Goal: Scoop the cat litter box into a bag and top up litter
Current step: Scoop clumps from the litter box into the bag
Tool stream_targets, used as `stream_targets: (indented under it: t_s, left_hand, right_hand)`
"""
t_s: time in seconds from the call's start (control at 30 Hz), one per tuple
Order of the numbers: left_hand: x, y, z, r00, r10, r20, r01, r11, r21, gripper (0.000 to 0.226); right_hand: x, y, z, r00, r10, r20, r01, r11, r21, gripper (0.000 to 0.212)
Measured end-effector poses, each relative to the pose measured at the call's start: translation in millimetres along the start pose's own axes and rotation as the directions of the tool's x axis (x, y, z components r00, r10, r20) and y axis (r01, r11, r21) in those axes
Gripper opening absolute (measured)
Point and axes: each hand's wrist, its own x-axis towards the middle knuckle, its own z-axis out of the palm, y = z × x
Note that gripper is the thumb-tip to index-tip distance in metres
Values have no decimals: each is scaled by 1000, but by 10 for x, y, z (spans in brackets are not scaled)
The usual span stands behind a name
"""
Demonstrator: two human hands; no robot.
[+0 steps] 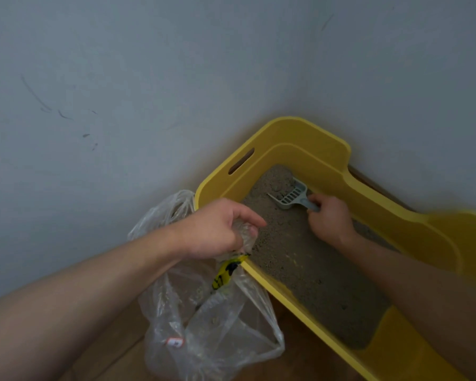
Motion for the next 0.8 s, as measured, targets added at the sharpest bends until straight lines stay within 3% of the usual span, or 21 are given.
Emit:
stream_targets:
  t_s: [0.47,0.8]
  left_hand:
    - [10,20,-43,997,17,-75,-16,1000,22,59]
    - [-208,-26,-78,986,51,-157,-86,970,-229,61]
  right_hand:
    - [-294,27,-261,1000,-12,1,12,999,-36,38]
    - [-727,1,-370,999,-30,15,30,999,-22,39]
